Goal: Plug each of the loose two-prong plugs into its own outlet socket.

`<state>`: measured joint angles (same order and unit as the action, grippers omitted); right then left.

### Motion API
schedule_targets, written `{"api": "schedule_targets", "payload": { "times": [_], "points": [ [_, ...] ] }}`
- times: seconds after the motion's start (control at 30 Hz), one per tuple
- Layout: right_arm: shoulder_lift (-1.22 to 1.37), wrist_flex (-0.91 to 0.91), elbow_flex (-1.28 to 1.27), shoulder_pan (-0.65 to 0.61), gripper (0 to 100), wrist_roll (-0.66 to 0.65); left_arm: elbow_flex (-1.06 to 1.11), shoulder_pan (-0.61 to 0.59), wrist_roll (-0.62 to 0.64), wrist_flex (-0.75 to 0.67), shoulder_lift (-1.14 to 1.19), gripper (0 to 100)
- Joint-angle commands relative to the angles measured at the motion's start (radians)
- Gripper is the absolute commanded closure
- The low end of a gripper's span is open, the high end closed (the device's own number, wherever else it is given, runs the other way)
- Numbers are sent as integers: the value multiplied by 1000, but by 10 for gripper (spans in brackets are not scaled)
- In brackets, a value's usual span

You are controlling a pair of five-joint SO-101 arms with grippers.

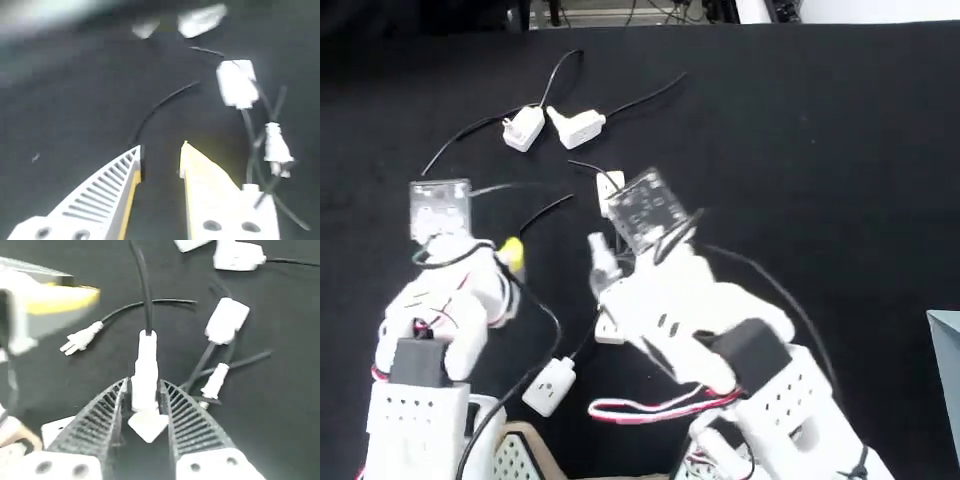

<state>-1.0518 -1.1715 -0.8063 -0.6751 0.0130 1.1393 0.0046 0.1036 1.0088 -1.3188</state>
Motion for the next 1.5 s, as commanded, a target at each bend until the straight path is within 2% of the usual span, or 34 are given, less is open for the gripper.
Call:
{"api": "schedule_targets", "payload": {
  "times": [0.0, 0.27, 0.37, 0.47, 0.73, 0.93, 1.2, 1.33, 1.47],
  "points": [
    [-8, 84, -30, -80, 986, 12, -42, 84, 9, -15, -87, 863],
    [-5, 150, -76, -189, 986, 12, 116, 180, 0, -18, -416, 862],
    [-4, 144, -77, -226, 986, 11, 182, 205, -91, -17, -516, 862],
    [-4, 143, -77, -262, 986, 11, 206, 245, -160, -15, -489, 864],
    [-4, 150, -142, -272, 985, 6, 205, 263, -173, -9, -500, 863],
    [-5, 150, -142, -272, 985, 9, 203, 312, -307, 40, -500, 866],
    [-5, 147, -147, -270, 984, 11, 225, 320, -318, 51, -500, 863],
    [-5, 147, -147, -269, 984, 11, 255, 321, -379, 54, -500, 866],
    [-5, 149, -147, -267, 984, 11, 262, 321, -379, 54, -500, 866]
  ]
}}
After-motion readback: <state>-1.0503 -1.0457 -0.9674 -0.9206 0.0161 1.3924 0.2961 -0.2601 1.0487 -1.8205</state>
